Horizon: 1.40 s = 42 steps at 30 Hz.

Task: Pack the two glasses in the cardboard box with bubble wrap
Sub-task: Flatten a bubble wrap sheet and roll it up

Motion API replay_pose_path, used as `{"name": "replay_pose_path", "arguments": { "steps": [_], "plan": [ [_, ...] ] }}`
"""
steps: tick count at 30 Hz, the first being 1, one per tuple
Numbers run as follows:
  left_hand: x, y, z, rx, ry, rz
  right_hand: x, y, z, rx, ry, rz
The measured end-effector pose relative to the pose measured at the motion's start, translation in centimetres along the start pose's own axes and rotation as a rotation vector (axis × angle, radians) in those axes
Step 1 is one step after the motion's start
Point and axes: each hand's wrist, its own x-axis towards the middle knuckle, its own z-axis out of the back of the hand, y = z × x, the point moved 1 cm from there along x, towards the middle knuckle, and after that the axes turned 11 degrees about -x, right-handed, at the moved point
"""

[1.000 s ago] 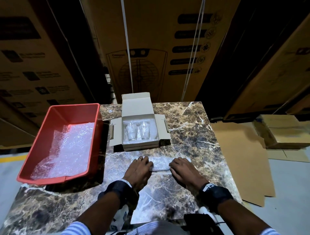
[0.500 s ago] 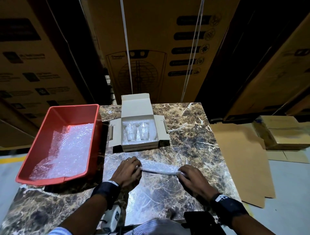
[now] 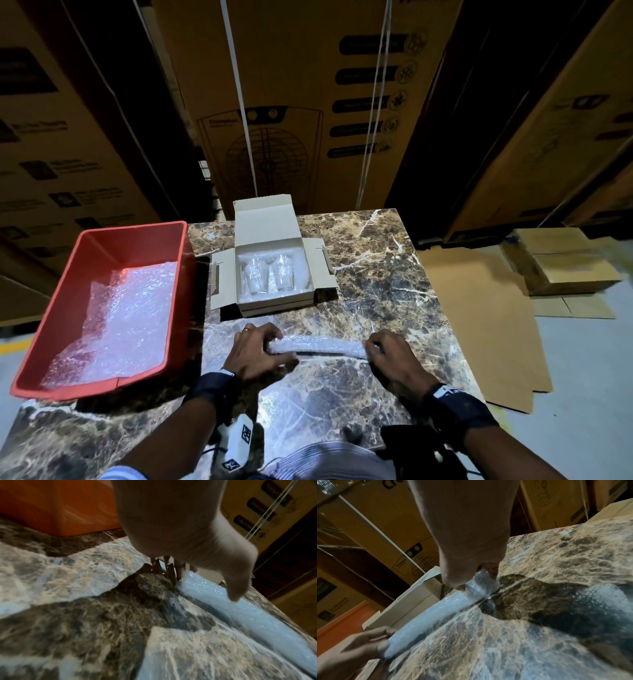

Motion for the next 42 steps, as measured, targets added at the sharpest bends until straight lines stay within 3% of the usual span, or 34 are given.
{"name": "replay_pose_path", "arguments": {
  "steps": [3,6,10,12,15,24,28,32,34,37,42],
  "plan": [
    [0.2,-0.3,0.4,0.021,0.025,0.025,0.7,-0.2,-0.1,-0.002,0.033,-0.040],
    [-0.3,-2.2,1.1,-0.235,0.073,0.039,1.0,0.0,0.3,0.015,0.035,-0.089],
    [-0.3,-2.6,1.1,-0.453,0.003,0.164,0.8,-0.1,0.2,-0.017,0.005,-0.165],
    [0.2,-1.9,0.8,-0.387,-0.023,0.159,0.6,-0.3,-0.3,-0.060,-0.011,-0.170],
    [1.0,-1.2,0.3,-0.116,-0.051,0.127,0.3,-0.6,-0.6,-0.086,-0.035,-0.193],
    [2.6,-1.6,0.1,0.244,-0.029,0.125,-0.1,-0.4,-0.6,-0.108,-0.093,-0.234],
    [2.7,-2.0,0.5,0.244,0.009,0.180,-0.4,0.0,-0.3,-0.299,-0.134,-0.176],
    [2.6,-2.2,0.6,0.239,0.036,0.217,-0.8,-0.7,-0.4,-0.162,-0.141,-0.187],
    [2.5,-3.0,0.3,0.290,0.029,0.232,-0.8,-0.6,-0.2,-0.202,-0.149,-0.175],
    [2.3,-4.1,-0.6,0.461,-0.034,0.104,-0.6,0.7,-0.5,-0.402,-0.173,-0.048],
    [1.4,-5.5,-4.2,0.725,0.022,-0.517,-0.3,2.5,-2.3,-0.502,-0.039,0.330]
  ]
}}
